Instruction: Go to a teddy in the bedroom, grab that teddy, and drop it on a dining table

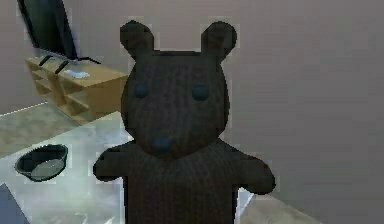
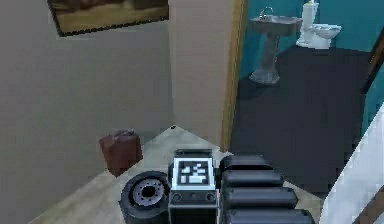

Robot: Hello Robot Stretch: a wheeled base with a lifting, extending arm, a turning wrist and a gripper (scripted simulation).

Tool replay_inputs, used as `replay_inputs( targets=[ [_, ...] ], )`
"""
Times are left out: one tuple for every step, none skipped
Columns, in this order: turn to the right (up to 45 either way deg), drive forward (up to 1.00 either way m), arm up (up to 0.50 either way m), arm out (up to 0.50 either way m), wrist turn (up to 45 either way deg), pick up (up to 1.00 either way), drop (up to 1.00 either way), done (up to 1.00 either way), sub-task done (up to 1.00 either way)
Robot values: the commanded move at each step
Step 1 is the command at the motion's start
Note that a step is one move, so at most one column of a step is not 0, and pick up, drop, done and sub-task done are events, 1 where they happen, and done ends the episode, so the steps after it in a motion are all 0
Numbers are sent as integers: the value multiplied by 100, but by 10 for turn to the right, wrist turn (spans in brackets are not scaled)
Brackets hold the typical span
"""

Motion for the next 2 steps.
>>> replay_inputs(
  targets=[
    [360, 0, 0, 0, 0, 0, 0, 0, 0],
    [-450, 0, 0, 0, 0, 0, 0, 0, 0]
  ],
)
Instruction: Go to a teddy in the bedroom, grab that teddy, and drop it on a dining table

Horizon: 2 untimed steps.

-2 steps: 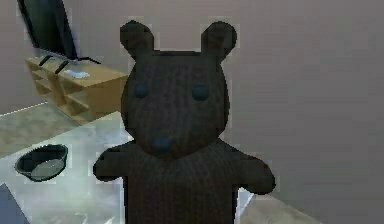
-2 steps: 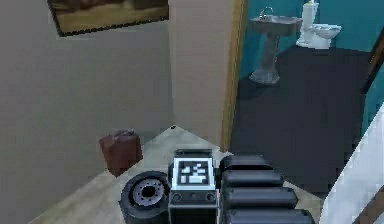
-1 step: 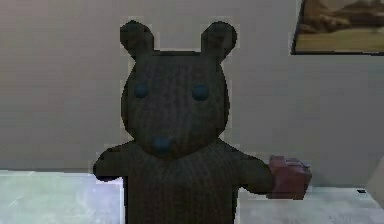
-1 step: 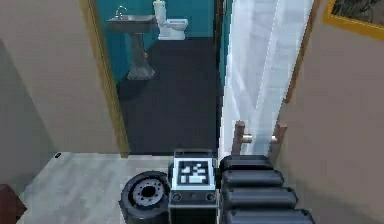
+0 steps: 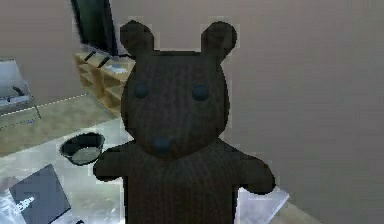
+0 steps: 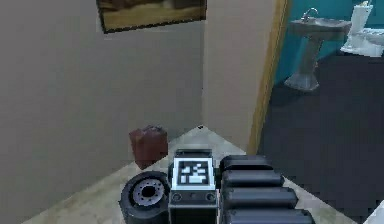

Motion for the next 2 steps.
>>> replay_inputs(
  targets=[
    [-450, 0, 0, 0, 0, 0, 0, 0, 0],
    [-450, 0, 0, 0, 0, 0, 0, 0, 0]
  ],
)
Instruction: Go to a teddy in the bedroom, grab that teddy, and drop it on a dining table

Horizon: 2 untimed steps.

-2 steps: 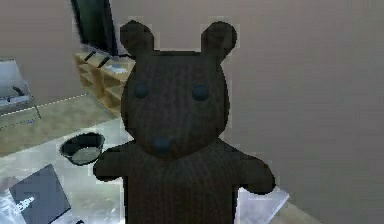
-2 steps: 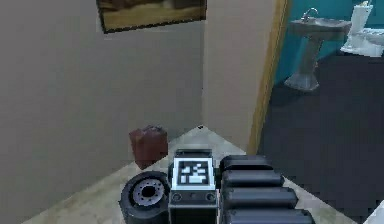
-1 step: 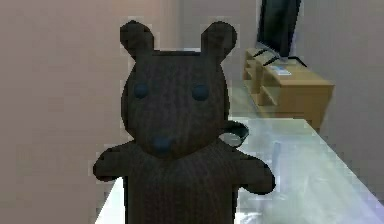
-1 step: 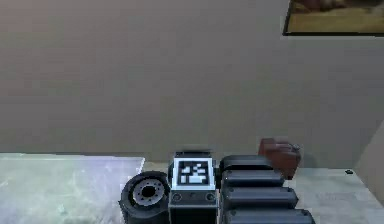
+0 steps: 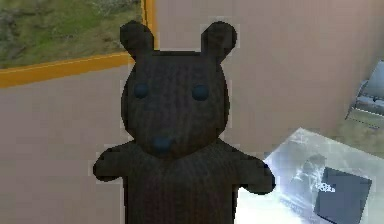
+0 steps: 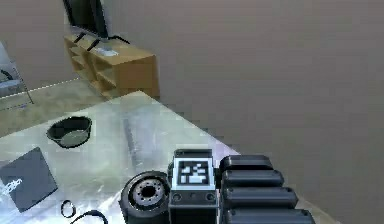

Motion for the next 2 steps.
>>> replay_inputs(
  targets=[
    [-240, 0, 0, 0, 0, 0, 0, 0, 0],
    [0, 0, 0, 48, 0, 0, 0, 0, 0]
  ],
)
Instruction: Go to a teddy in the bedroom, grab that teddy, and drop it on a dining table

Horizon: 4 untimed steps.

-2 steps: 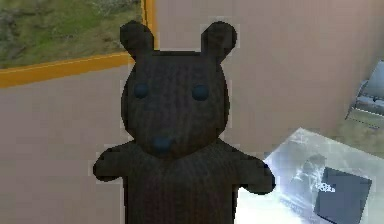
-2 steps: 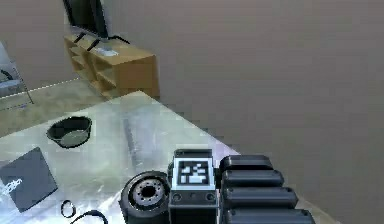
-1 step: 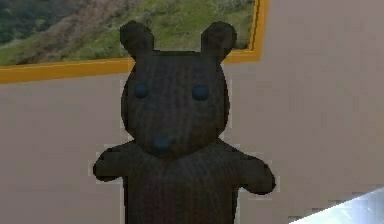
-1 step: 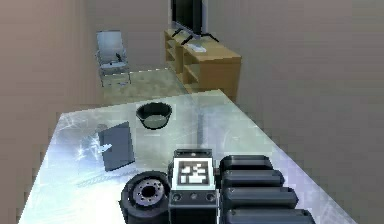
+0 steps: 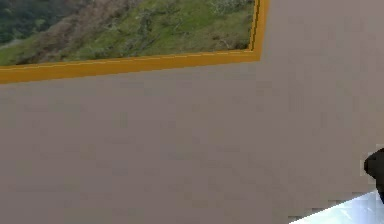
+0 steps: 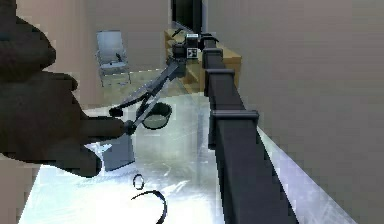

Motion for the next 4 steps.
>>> replay_inputs(
  targets=[
    [0, 0, 0, 0, 450, 0, 0, 0, 0],
    [0, 0, 0, 0, 450, 0, 0, 0, 0],
    [0, 0, 0, 0, 360, 0, 0, 0, 0],
    [0, 0, -4, 0, 0, 0, 0, 0, 0]
  ],
)
